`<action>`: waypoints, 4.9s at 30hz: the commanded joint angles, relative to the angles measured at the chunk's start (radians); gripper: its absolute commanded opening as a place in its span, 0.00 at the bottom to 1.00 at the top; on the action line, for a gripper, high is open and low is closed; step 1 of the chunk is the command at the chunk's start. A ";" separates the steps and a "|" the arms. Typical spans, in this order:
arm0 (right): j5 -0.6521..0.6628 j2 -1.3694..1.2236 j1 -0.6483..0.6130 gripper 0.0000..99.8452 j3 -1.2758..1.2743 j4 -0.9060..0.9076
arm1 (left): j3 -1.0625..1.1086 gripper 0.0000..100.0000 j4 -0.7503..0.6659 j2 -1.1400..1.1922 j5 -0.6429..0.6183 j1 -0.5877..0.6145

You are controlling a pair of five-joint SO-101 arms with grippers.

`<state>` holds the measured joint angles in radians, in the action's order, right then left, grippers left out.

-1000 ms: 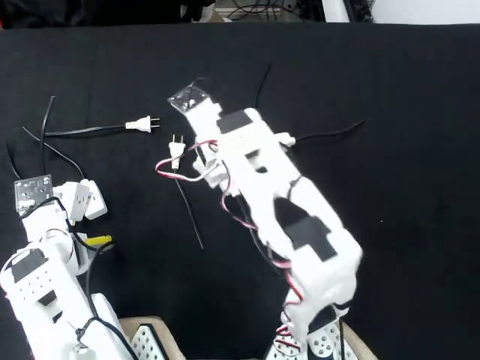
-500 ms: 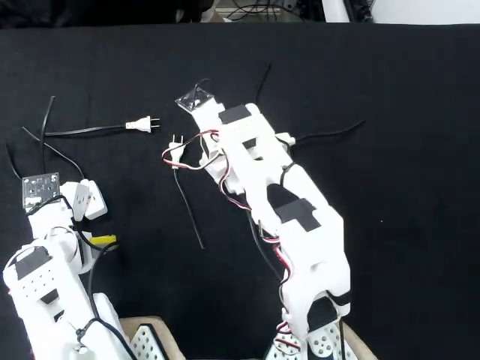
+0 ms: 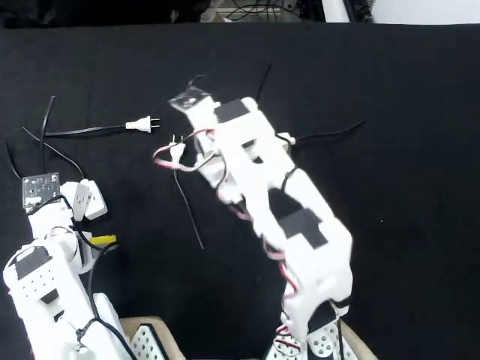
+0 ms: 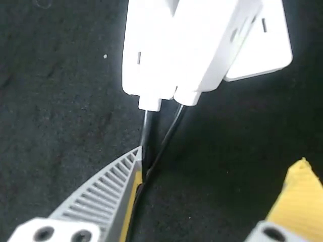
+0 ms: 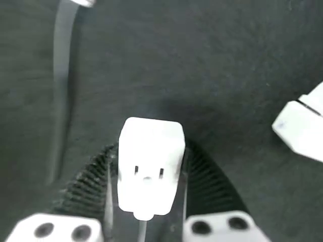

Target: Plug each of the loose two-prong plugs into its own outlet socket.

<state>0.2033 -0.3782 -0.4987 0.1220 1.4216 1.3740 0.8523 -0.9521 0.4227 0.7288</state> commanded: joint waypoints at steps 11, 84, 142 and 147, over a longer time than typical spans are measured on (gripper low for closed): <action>-0.215 0.277 -0.293 0.04 -0.260 -0.265 | -0.002 0.42 -0.011 -0.011 0.006 -0.013; 0.006 0.739 0.701 0.05 -0.872 -0.430 | -1.158 0.03 0.652 0.984 -0.117 -0.710; 0.006 0.739 0.701 0.05 -0.889 -0.470 | -0.423 0.29 0.235 0.411 -0.651 -1.165; 0.006 0.739 0.701 0.05 -0.889 -0.471 | -0.354 0.29 0.112 0.414 -0.712 -1.214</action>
<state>0.2002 0.3491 0.1887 -0.7710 0.9705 1.0104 1.0303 -0.5271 -0.2478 -0.4496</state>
